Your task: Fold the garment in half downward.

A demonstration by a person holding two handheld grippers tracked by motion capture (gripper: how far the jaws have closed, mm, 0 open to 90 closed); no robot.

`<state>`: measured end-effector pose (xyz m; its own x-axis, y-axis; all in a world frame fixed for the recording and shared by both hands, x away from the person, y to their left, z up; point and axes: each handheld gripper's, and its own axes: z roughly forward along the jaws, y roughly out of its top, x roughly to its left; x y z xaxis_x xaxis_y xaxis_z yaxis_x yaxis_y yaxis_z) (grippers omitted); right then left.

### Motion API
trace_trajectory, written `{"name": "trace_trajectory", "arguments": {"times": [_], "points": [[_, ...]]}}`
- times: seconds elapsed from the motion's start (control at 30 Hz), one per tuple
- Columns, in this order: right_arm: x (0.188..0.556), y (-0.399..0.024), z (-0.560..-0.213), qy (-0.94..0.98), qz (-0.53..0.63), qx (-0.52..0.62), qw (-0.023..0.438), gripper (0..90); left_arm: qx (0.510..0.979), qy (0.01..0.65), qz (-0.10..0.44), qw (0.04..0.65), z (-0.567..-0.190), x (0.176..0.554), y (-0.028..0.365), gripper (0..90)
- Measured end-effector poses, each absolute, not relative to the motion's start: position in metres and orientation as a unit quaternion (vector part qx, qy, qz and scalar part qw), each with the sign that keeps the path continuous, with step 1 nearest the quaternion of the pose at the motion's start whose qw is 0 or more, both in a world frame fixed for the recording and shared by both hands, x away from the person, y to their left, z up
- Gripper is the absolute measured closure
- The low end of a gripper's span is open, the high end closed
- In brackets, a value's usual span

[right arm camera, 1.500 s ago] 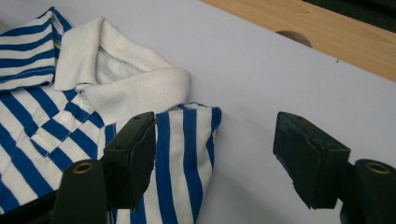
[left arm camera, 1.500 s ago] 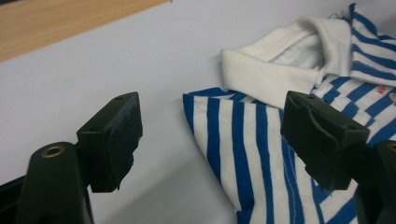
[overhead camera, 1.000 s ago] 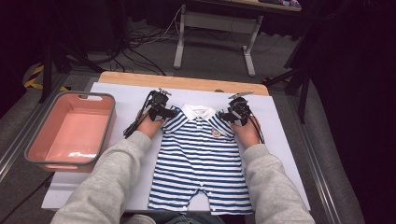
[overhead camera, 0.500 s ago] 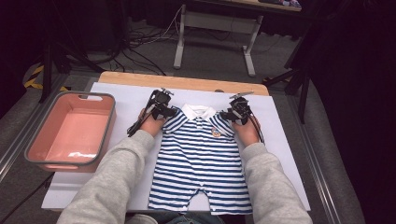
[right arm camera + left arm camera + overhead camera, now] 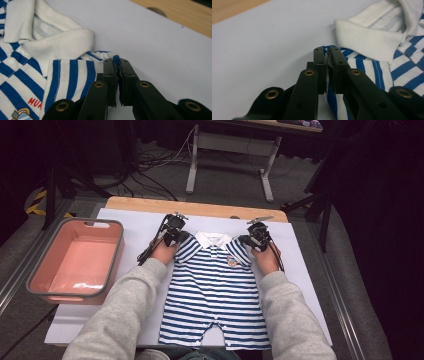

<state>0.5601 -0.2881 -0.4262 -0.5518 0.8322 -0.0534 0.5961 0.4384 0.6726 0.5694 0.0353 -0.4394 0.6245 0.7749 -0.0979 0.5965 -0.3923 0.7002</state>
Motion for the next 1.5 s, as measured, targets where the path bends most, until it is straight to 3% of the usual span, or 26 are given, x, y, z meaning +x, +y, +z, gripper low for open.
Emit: {"name": "trace_trajectory", "arguments": {"times": [0.67, 0.87, 1.1, 1.5], "points": [[0.551, -0.304, -0.373, 0.791, 0.366, 0.414, 0.262, 85.9, 0.797, 0.391, 0.163, 0.431, -0.388, 0.574, 0.044, 84.6], [0.544, -0.309, -0.362, 0.785, 0.39, 0.412, 0.251, 86.0, 0.799, 0.384, 0.15, 0.438, -0.382, 0.566, 0.049, 84.6], [0.524, -0.314, -0.365, 0.785, 0.414, 0.401, 0.228, 86.3, 0.806, 0.365, 0.143, 0.443, -0.385, 0.547, 0.054, 84.9], [0.458, -0.319, -0.365, 0.798, 0.432, 0.346, 0.239, 86.4, 0.812, 0.323, 0.121, 0.472, -0.39, 0.495, 0.072, 84.9]]}}
